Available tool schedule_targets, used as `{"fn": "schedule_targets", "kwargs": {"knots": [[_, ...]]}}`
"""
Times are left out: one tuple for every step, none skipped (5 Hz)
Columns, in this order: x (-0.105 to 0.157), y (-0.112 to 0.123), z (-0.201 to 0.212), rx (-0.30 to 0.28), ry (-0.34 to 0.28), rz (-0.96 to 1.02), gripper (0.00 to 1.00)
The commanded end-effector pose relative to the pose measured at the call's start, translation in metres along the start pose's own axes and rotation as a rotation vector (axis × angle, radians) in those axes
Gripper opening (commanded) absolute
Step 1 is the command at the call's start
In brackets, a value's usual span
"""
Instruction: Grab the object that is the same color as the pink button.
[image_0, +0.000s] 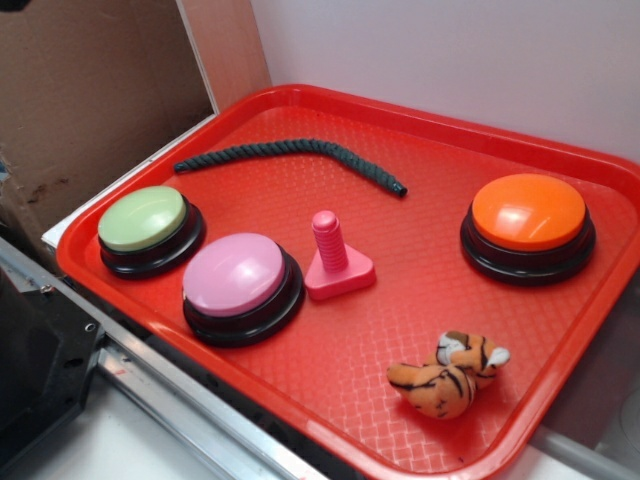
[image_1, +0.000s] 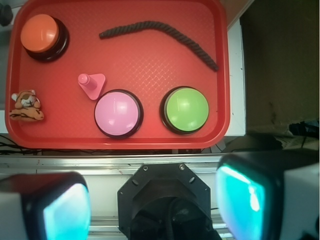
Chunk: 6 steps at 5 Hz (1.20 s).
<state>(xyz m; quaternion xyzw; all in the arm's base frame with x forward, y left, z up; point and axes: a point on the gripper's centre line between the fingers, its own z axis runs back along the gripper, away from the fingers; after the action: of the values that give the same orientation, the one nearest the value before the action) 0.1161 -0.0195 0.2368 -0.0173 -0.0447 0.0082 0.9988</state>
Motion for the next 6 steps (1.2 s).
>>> {"fn": "schedule_targets", "kwargs": {"knots": [[0.000, 0.000, 0.000, 0.000, 0.000, 0.000, 1.00], [0.012, 0.010, 0.001, 0.009, 0.025, 0.024, 1.00], [0.029, 0.024, 0.001, -0.069, 0.006, 0.093, 1.00], [0.056, 0.047, 0.001, -0.054, 0.011, 0.108, 1.00], [0.105, 0.049, -0.010, -0.025, 0.029, -0.028, 1.00], [0.132, 0.017, -0.049, -0.024, 0.116, -0.213, 1.00]]}}
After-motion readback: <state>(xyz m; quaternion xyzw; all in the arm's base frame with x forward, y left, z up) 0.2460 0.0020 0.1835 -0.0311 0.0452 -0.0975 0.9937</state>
